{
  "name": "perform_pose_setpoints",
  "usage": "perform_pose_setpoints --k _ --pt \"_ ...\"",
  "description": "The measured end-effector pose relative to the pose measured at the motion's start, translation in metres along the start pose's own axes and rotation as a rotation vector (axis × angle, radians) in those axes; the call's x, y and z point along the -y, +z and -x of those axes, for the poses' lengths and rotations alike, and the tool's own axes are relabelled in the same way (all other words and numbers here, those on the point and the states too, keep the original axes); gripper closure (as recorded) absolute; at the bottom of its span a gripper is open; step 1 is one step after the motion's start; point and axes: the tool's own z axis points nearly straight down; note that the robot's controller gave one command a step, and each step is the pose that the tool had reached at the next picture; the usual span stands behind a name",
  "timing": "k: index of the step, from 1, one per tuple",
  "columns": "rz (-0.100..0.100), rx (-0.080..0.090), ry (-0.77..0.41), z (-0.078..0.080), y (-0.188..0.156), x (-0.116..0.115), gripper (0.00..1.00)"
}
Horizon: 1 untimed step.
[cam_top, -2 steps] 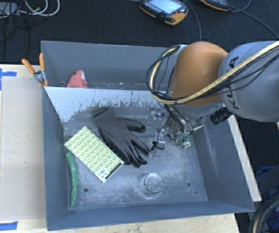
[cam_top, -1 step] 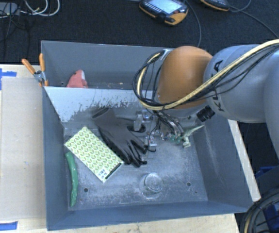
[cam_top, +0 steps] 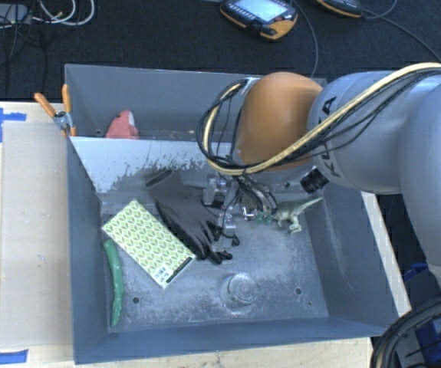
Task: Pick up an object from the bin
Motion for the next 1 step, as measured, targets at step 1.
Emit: perform_pose_setpoints --k 1 --pt "-0.001 0.0 0.219 -0.0007 0.0646 0.0039 0.0"
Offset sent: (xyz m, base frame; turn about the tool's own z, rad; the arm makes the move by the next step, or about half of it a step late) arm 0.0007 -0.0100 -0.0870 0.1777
